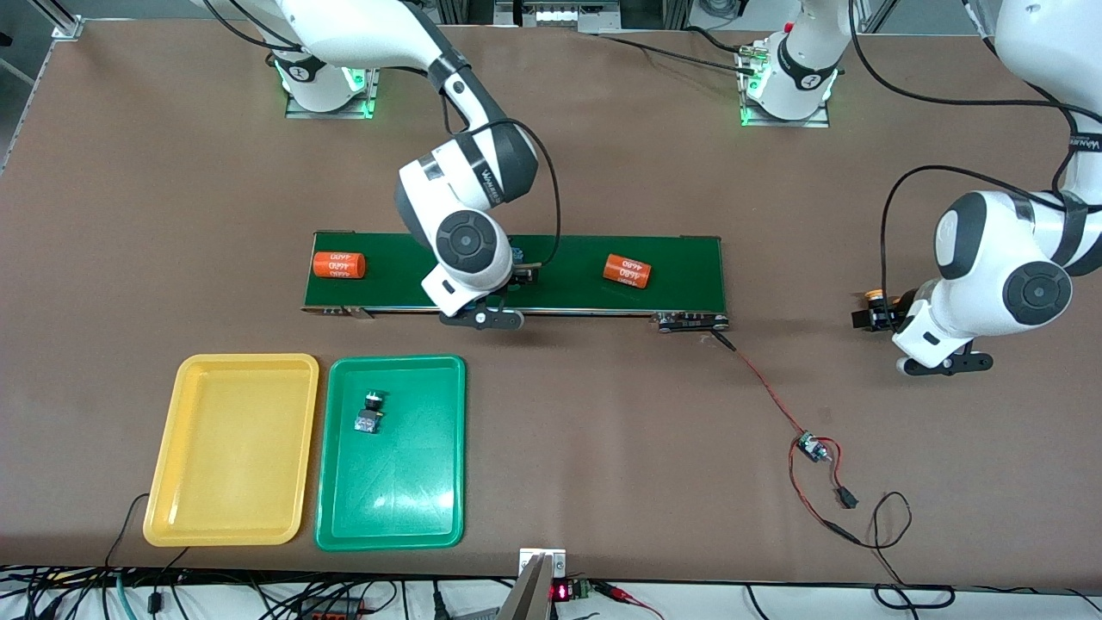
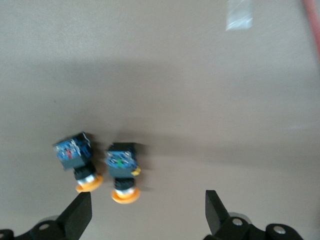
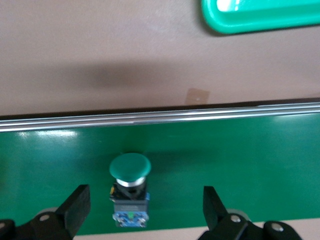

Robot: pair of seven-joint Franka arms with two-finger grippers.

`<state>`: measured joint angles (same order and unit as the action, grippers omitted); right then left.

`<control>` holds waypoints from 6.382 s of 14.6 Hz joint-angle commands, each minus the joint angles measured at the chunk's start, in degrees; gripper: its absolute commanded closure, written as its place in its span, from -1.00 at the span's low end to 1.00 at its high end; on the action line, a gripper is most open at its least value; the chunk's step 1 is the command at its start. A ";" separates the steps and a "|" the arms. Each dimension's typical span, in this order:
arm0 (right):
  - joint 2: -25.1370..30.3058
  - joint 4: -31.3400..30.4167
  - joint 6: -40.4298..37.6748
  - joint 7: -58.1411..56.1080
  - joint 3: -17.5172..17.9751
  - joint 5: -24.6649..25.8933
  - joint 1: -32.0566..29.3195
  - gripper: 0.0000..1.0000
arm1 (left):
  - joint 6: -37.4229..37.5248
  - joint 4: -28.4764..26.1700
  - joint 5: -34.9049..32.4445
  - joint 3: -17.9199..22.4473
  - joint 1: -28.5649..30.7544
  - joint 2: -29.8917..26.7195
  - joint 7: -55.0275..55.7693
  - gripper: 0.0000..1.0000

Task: Sort buttons by color to trays

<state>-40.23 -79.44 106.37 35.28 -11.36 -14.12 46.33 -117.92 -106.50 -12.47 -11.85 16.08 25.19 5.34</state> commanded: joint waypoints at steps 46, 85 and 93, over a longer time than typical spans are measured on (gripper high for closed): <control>-20.94 19.49 19.49 -30.45 3.01 -0.82 -20.32 -1.00 | 2.69 -1.17 11.86 -18.66 -7.75 -5.05 20.06 -1.00; 29.16 -10.91 -9.86 -34.32 6.88 13.00 -44.14 -1.00 | 8.12 7.87 15.45 2.11 -1.13 3.20 6.87 0.36; 24.77 -10.74 -9.60 -22.82 6.97 12.72 -33.60 -1.00 | 13.16 9.11 15.72 -13.81 -6.30 3.71 9.86 0.31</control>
<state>-14.88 -89.88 97.03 8.10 -4.22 -0.87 10.86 -105.20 -97.14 2.47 -24.65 11.66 27.63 15.48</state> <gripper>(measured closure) 0.000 0.581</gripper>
